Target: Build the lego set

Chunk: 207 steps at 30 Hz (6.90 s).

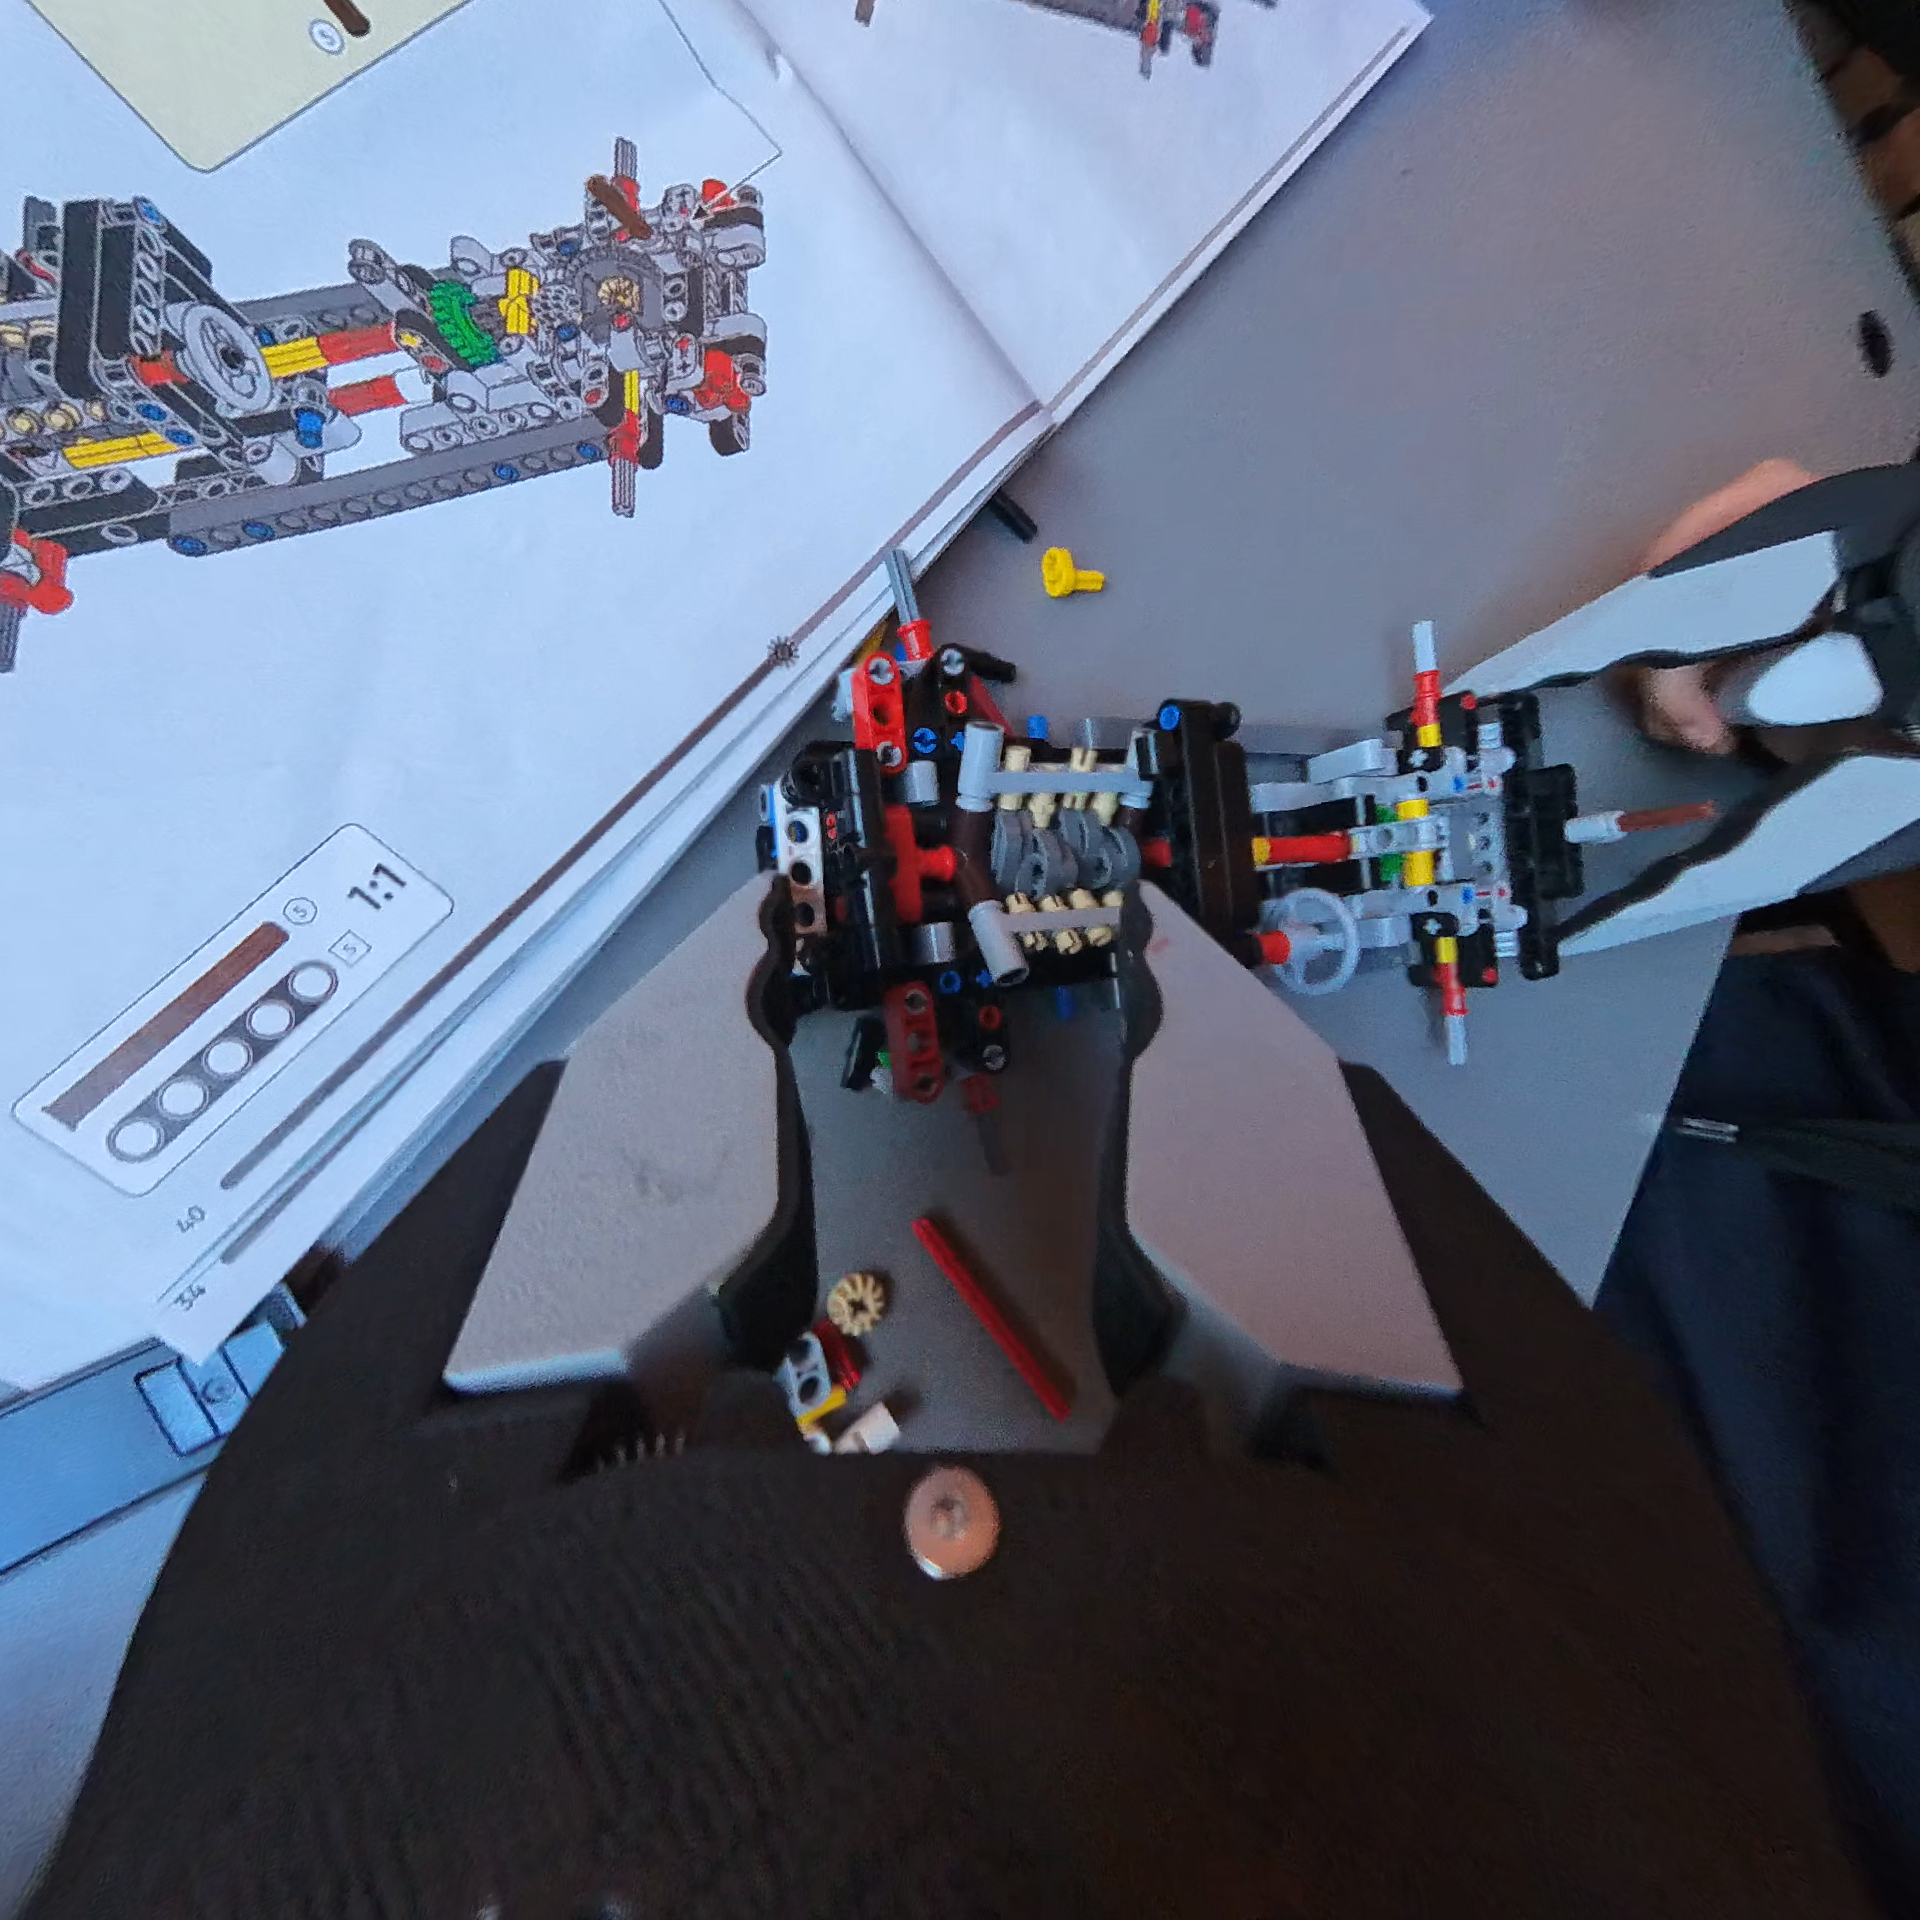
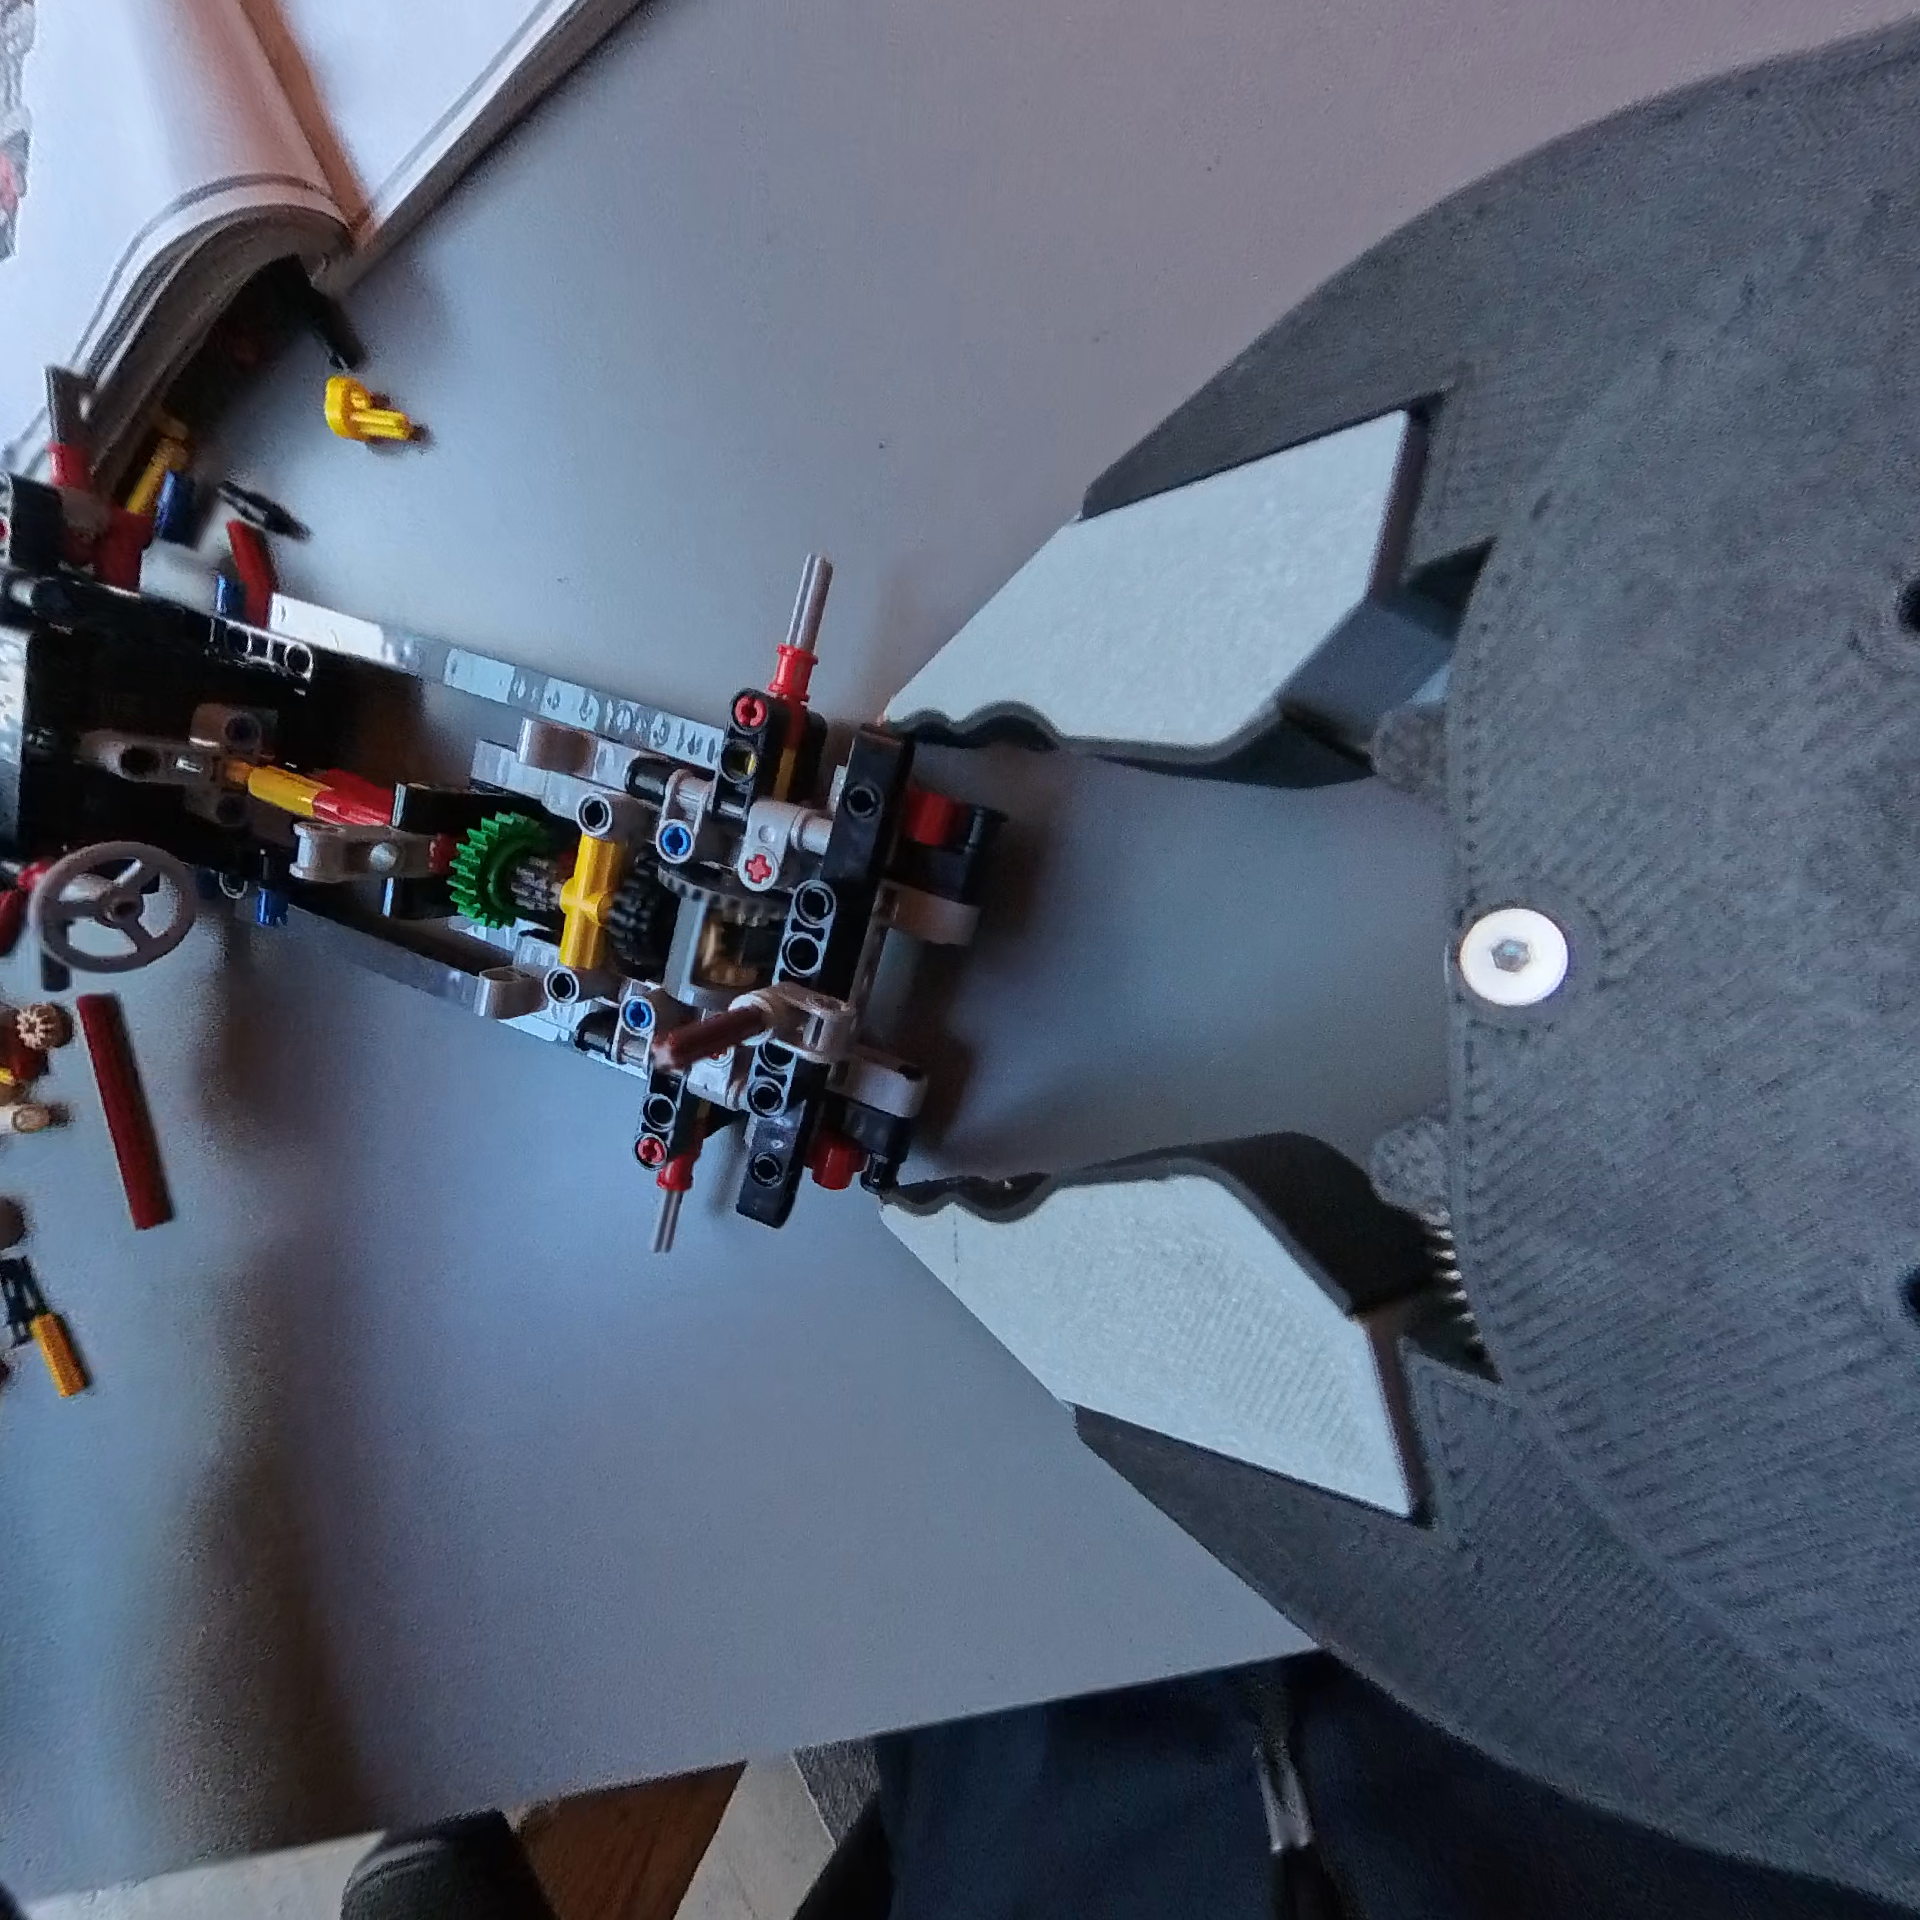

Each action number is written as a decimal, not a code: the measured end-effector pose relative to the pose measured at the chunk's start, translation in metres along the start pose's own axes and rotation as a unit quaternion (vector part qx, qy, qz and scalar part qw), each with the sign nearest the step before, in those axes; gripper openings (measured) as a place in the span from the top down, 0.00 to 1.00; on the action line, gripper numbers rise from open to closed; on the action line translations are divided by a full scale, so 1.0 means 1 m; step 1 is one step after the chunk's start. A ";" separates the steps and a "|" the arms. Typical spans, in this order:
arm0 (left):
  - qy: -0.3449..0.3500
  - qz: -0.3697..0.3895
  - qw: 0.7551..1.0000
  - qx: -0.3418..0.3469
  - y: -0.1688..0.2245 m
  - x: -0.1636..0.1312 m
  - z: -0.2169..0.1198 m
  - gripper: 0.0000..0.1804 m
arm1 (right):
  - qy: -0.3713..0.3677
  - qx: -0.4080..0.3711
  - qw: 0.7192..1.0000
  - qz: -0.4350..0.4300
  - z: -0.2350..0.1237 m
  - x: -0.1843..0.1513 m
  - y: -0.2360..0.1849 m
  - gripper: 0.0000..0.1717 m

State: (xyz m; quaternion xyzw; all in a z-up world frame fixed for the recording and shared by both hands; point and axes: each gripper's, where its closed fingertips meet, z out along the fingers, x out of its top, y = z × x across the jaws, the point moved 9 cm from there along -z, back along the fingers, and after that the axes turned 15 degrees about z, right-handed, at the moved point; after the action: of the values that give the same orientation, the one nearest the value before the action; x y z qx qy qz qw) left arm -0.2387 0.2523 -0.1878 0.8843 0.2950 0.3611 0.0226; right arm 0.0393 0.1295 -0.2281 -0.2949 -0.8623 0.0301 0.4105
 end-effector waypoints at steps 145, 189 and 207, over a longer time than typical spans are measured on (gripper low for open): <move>-0.048 0.355 0.887 0.292 0.001 0.114 0.019 1.00 | 0.097 -0.132 0.960 -0.229 0.050 0.137 0.104 1.00; -0.088 0.293 0.930 0.206 -0.028 0.070 0.042 1.00 | -0.012 0.024 0.999 0.026 0.076 0.132 0.103 0.88; -0.071 0.266 0.942 0.191 -0.036 0.071 0.034 1.00 | -0.061 0.096 0.991 -0.067 0.133 0.170 0.087 0.87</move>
State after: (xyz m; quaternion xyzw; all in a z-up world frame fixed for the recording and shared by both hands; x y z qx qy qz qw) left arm -0.1946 0.3258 -0.1780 0.9417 0.1105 0.2267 -0.2227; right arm -0.0980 0.3171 -0.2241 -0.1935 -0.8966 0.1031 0.3848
